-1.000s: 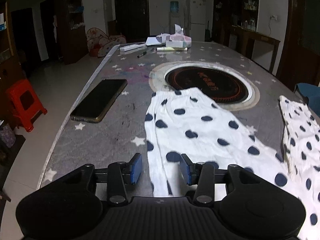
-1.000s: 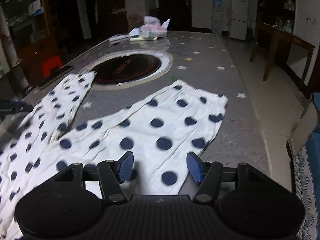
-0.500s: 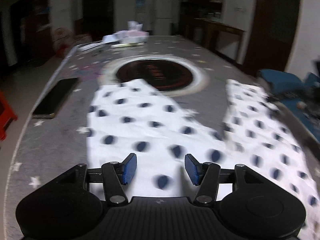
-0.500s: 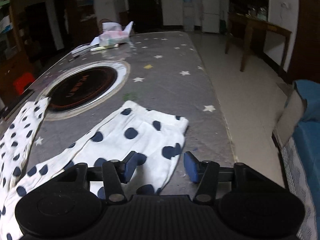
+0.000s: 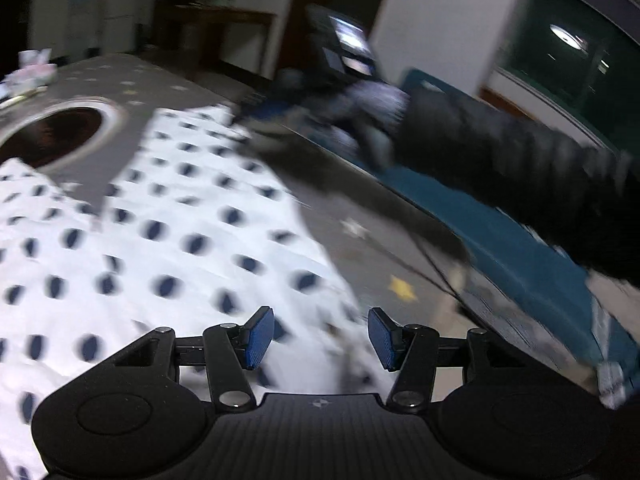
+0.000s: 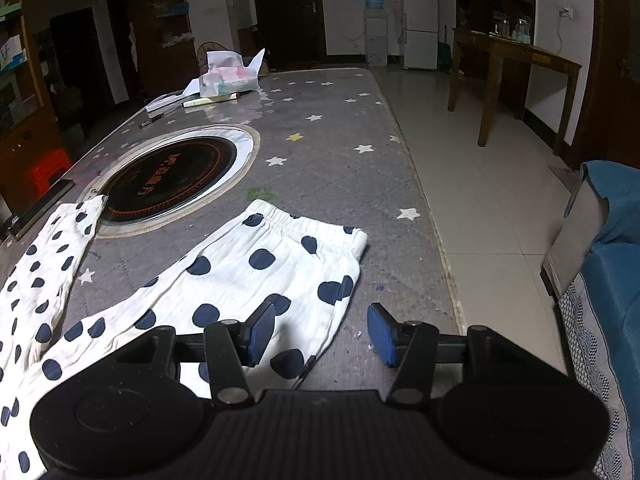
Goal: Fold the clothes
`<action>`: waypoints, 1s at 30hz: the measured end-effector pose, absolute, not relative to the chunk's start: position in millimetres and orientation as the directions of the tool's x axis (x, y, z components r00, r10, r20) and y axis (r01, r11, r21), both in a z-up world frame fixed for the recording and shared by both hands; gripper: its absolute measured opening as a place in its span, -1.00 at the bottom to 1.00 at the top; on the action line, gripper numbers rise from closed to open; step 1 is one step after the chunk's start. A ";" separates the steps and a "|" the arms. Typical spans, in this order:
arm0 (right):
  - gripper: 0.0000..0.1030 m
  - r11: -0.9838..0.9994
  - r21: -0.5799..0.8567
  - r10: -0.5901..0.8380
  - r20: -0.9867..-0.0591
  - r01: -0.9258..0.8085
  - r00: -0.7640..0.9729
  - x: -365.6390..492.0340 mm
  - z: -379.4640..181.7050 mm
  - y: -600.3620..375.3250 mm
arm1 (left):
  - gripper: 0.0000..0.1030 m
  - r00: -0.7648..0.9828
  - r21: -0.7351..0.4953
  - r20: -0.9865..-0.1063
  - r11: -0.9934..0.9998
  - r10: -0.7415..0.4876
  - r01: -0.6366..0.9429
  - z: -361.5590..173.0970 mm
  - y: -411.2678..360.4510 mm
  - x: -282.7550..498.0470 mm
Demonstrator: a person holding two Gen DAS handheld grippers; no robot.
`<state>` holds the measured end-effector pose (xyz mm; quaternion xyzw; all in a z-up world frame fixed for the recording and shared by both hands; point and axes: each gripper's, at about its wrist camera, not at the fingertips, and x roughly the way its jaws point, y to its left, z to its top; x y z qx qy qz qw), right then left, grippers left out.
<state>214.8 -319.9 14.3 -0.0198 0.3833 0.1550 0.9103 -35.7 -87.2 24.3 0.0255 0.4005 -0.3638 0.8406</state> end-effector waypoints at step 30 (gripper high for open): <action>-0.27 0.975 0.084 0.202 -0.723 -0.206 0.660 277.3 -7.5 -300.1 | -0.85 0.429 -0.313 -0.649 0.735 -0.628 0.602 26.3 -73.6 -38.8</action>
